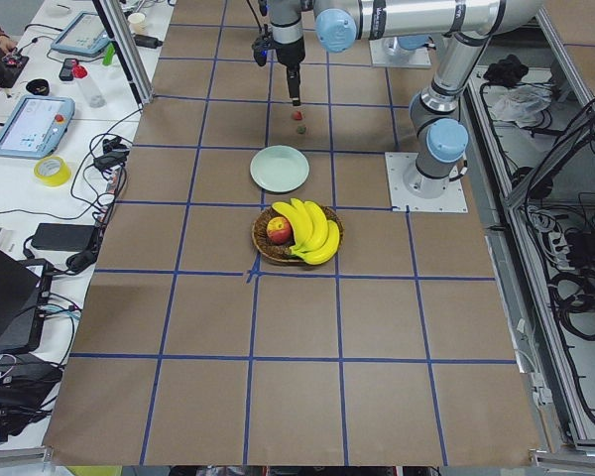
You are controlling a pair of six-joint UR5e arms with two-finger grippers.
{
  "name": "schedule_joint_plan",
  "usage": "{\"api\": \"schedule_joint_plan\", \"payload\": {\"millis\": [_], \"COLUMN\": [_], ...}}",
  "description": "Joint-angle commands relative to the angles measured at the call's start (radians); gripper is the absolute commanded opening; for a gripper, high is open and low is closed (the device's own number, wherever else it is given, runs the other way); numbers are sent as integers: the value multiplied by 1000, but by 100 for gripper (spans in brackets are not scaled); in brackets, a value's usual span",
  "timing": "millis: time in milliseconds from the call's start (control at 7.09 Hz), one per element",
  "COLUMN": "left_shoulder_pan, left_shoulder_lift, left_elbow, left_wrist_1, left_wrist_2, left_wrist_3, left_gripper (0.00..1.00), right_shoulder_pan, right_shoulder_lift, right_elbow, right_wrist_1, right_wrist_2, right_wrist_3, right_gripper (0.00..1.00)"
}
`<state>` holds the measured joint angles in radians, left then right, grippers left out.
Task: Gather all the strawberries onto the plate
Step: 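Move the right gripper to the farthest strawberry and grasp it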
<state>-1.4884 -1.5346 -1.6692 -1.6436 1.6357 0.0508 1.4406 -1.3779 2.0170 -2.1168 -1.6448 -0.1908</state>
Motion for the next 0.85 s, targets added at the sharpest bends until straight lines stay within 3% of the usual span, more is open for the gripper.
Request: {"api": "schedule_joint_plan", "payload": {"millis": [0,141,282,423,706], "left_shoulder_pan": [-1,0,0,2,13], "left_shoulder_lift": [1,-2,-6,-7,-27], "left_elbow": [-1,-1,-1,-3,-17], "left_wrist_1": [-1,2,2,1,60], "left_wrist_2": [1,-2,-1,1,1], "left_wrist_3": [-2,1,3,3,1], "left_gripper": [100,100,100,100,100], "right_shoulder_pan": [-115,-123,-123,-123,-123], "right_shoulder_lift": [-1,-1,0,6,13], "right_elbow": [137,239,287,286,244], "right_wrist_1": [-149,-307,-386,-393,-385], "right_wrist_2": [8,8,8,11,11], "right_wrist_3": [-145,-169,-183,-205,-205], "right_gripper": [96,96,97,94,67]}}
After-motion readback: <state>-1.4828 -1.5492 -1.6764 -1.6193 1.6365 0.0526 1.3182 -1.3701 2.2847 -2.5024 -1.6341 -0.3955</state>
